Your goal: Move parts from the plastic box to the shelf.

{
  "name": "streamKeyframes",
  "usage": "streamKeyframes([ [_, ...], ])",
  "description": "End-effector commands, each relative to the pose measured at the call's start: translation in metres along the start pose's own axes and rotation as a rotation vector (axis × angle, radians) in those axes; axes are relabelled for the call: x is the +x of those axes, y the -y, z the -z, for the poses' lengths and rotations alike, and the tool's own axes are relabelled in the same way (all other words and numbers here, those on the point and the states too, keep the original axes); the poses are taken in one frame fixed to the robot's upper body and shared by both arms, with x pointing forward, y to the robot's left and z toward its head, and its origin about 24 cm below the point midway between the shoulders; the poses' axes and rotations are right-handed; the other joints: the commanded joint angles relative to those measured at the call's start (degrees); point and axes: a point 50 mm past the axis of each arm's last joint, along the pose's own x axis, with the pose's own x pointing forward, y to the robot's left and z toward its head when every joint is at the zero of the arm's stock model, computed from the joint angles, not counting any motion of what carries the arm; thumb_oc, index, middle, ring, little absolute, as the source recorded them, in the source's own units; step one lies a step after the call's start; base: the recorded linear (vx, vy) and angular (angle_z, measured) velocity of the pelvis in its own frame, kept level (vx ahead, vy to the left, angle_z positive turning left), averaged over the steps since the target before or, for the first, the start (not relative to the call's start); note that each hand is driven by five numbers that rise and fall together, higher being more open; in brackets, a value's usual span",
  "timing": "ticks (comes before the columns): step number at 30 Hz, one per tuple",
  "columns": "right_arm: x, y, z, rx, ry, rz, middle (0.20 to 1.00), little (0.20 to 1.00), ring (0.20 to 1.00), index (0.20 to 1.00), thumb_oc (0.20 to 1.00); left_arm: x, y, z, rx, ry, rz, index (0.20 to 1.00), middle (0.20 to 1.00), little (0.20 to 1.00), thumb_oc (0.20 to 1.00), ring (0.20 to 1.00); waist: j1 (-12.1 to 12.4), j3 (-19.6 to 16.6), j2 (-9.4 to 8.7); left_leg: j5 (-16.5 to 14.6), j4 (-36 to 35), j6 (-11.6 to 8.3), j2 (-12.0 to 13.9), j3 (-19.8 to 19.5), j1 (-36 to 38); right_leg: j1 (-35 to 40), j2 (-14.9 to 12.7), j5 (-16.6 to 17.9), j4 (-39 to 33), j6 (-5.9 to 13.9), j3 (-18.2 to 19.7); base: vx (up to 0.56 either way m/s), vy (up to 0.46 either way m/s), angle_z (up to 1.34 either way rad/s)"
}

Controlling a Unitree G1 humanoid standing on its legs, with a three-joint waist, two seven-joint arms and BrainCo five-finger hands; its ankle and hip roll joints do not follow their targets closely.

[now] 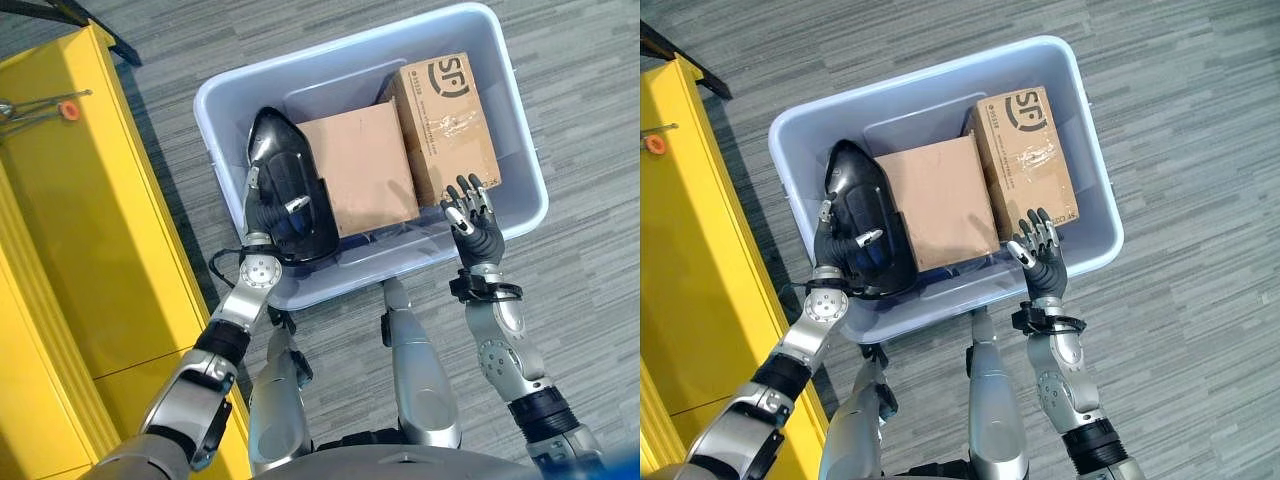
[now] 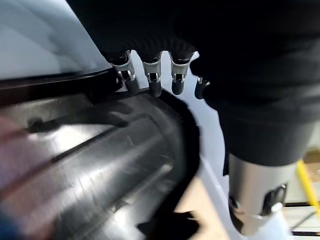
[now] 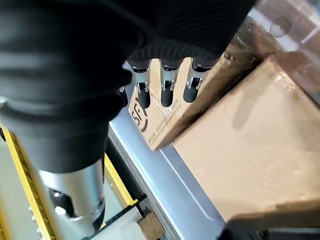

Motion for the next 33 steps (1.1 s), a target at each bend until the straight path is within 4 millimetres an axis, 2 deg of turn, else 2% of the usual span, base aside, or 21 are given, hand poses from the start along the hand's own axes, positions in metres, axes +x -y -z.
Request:
streamKeyframes([
  [1, -0.001, -0.002, -0.013, 0.034, 0.084, -0.024, 1.0, 1.0, 1.0, 1.0, 1.0, 0.022, -0.029, -0.015, 0.077, 0.086, -0.096, 1.0, 1.0, 1.0, 1.0, 1.0, 0.27, -0.38, -3.21, -4.58, 9.85, -2.32, 3.18, -1.93, -2.18, 0.52, -3.45, -6.64, 6.45, 2.95, -2.93, -0.02, 0.001, -0.14],
  [6, -0.007, -0.005, -0.011, 0.035, 0.054, -0.083, 1.0, 1.0, 1.0, 1.0, 1.0, 0.048, -0.037, -0.036, 0.165, 0.137, -0.08, 1.0, 1.0, 1.0, 1.0, 1.0, -1.83, -0.19, -3.72, -5.35, 11.61, -2.78, 4.16, -0.77, -3.59, -2.34, -2.5, -6.77, 7.86, 2.93, -1.53, 0.0, 0.007, -0.2],
  [8, -0.009, -0.004, -0.009, 0.035, 0.045, -0.09, 1.0, 1.0, 1.0, 1.0, 1.0, 0.053, -0.037, -0.04, 0.173, 0.143, -0.082, 1.0, 1.0, 1.0, 1.0, 1.0, -2.34, -0.22, -3.86, -5.51, 11.83, -2.81, 4.36, -0.5, -3.69, -2.97, -2.2, -6.91, 8.28, 2.88, -1.13, 0.01, 0.009, -0.2],
  [11, -0.011, -0.005, -0.007, 0.032, 0.027, -0.108, 1.0, 1.0, 1.0, 1.0, 1.0, 0.058, -0.026, -0.044, 0.191, 0.129, -0.051, 1.0, 1.0, 1.0, 1.0, 1.0, -3.57, -0.34, -4.62, -6.17, 12.31, -2.89, 4.96, 1.0, -3.47, -4.42, -1.23, -6.93, 9.02, 2.97, 0.09, 0.02, 0.004, -0.24],
  [21, -0.012, 0.0, -0.008, 0.011, 0.021, -0.103, 1.0, 1.0, 1.0, 1.0, 1.0, 0.044, 0.013, -0.043, 0.312, 0.187, 0.138, 1.0, 1.0, 1.0, 1.0, 1.0, -4.33, -0.96, -3.58, -6.52, 11.73, -2.9, 5.05, 1.91, -2.36, -4.91, -0.8, -7.42, 9.34, 2.84, 0.96, 0.01, 0.003, -0.07],
  [22, -0.012, 0.002, -0.008, 0.011, 0.018, -0.1, 1.0, 1.0, 1.0, 1.0, 1.0, 0.04, 0.022, -0.044, 0.311, 0.192, 0.188, 1.0, 1.0, 1.0, 1.0, 1.0, -4.38, -1.2, -3.14, -6.6, 11.66, -2.88, 4.95, 1.86, -2.25, -4.87, -0.95, -7.58, 9.35, 2.82, 0.98, 0.0, 0.0, 0.0],
  [28, -0.012, 0.006, -0.01, 0.003, 0.023, -0.094, 1.0, 1.0, 1.0, 1.0, 1.0, 0.031, 0.039, -0.042, 0.379, 0.226, 0.311, 1.0, 1.0, 1.0, 1.0, 1.0, -4.4, -1.66, -2.05, -6.89, 11.7, -2.86, 4.61, 1.51, -2.18, -4.59, -1.32, -7.77, 9.43, 2.85, 0.9, 0.0, 0.0, 0.0],
  [33, -0.014, 0.008, -0.012, 0.002, 0.024, -0.101, 1.0, 1.0, 1.0, 1.0, 1.0, 0.027, 0.043, -0.034, 0.442, 0.217, 0.378, 1.0, 1.0, 1.0, 1.0, 1.0, -4.52, -1.84, -1.4, -7.2, 11.92, -2.83, 4.25, 1.44, -1.93, -4.22, -1.58, -7.9, 9.45, 2.88, 1.06, 0.0, 0.0, 0.0],
])
